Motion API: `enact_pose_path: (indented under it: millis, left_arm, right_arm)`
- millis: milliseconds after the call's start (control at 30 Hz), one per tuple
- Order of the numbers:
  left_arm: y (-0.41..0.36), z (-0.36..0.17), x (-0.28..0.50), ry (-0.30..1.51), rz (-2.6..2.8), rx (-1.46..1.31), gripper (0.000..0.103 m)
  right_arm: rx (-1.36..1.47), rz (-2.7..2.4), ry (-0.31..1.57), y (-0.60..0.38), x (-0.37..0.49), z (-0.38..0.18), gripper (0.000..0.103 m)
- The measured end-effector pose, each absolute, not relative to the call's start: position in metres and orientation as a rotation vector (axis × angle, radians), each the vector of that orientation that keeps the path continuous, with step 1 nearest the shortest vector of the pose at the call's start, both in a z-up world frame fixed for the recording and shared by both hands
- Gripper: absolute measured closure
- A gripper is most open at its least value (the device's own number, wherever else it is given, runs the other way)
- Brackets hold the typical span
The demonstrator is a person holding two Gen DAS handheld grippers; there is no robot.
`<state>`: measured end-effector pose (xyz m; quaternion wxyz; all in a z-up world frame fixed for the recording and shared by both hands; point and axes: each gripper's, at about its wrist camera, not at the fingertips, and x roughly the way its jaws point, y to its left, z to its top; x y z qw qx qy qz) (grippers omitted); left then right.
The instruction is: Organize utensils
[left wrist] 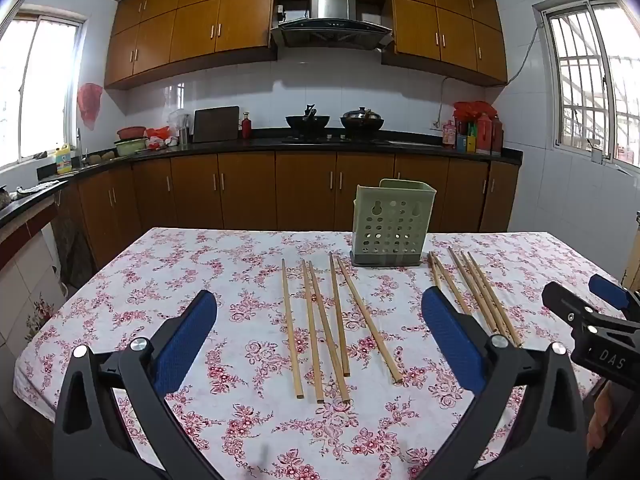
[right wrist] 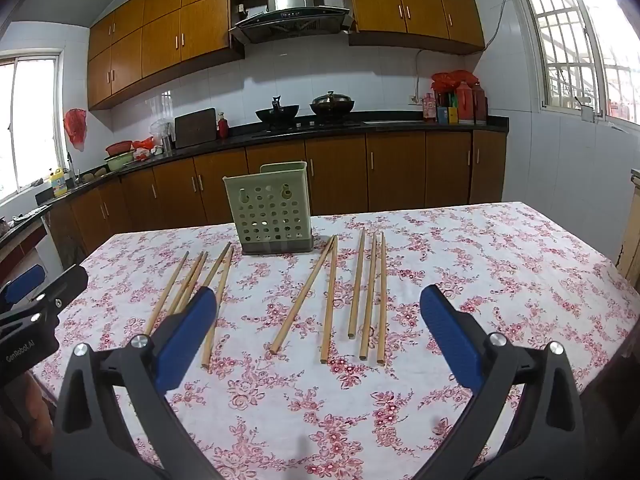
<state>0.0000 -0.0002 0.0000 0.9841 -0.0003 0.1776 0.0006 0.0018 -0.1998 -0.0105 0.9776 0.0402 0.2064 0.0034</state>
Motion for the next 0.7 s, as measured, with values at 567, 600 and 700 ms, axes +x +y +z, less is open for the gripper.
enact_pose_path:
  millis: [567,600,700]
  left_arm:
    - [0.0003,0.0009,0.0004,0.361,-0.006,-0.004,0.002]
    - [0.0003,0.0006,0.0004,0.361,-0.005,-0.004,0.002]
    - [0.0004,0.0006,0.0006,0.361,-0.005,-0.004,0.002]
  right_arm:
    - [0.081,0.008,0.417,-0.1993,0.0025,-0.0111,0.004]
    - [0.081,0.008,0.417,-0.1993,0.0024,-0.0112,0.004]
    - [0.081,0.007,0.417,-0.1992,0.0023,-0.0114,0.004]
